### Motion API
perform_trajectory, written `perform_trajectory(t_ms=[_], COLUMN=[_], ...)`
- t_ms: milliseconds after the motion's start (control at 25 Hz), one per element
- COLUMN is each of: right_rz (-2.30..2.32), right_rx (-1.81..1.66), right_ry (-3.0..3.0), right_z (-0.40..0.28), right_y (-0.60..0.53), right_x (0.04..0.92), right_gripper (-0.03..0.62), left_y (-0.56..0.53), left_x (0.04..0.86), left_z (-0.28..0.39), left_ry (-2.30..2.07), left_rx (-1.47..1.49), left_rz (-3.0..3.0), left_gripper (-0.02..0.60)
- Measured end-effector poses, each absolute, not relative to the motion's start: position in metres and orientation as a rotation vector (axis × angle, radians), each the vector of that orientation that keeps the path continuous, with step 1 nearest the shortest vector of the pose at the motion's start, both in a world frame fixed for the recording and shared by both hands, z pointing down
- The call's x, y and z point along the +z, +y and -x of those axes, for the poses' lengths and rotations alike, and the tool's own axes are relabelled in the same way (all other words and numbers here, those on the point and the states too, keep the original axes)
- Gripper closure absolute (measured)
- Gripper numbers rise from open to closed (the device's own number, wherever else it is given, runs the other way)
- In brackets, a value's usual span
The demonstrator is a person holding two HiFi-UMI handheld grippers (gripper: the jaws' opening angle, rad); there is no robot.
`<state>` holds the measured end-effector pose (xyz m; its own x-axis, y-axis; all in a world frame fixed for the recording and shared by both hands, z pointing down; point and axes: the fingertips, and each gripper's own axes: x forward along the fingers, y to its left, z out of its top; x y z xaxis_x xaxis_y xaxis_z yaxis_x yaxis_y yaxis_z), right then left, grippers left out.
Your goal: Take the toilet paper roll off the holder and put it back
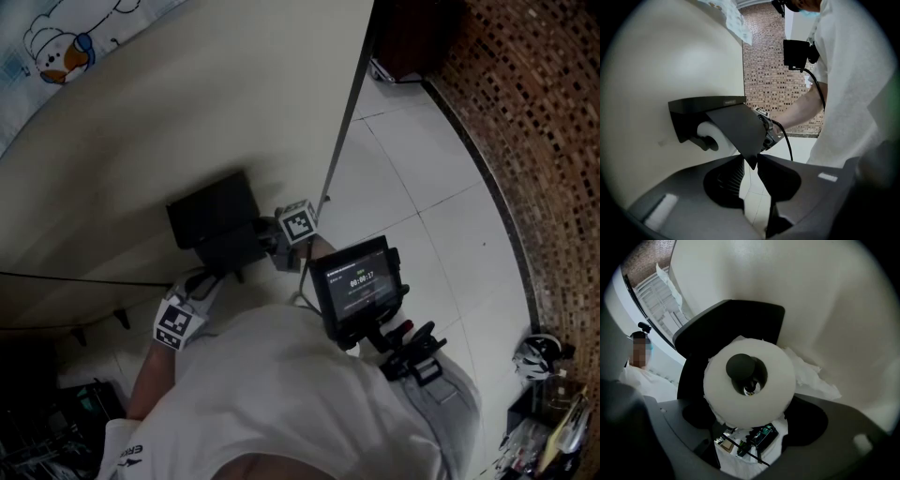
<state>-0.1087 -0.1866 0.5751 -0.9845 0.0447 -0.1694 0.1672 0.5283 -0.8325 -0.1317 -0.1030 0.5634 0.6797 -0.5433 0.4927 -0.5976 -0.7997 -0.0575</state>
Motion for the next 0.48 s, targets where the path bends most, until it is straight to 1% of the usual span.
perform_trajectory(t_ms=[240, 480], right_rz=[-0.136, 0.008], right_rx=[-1.449, -1.421], right_ry=[2.629, 2.628], right_z=[0.094, 0.064], right_y=[-0.194, -0.205], right_x=[0.585, 0.593], right_gripper=[0.163, 0.186], left_y=[-0.105, -0.107], left_x=[0.565, 0.567], left_z=[0.135, 0.138], left_ry=[-0.936, -0.935], left_rx=[0.757, 0.748], left_rz=[-2.784, -2.787], left_gripper=[0.494, 0.494])
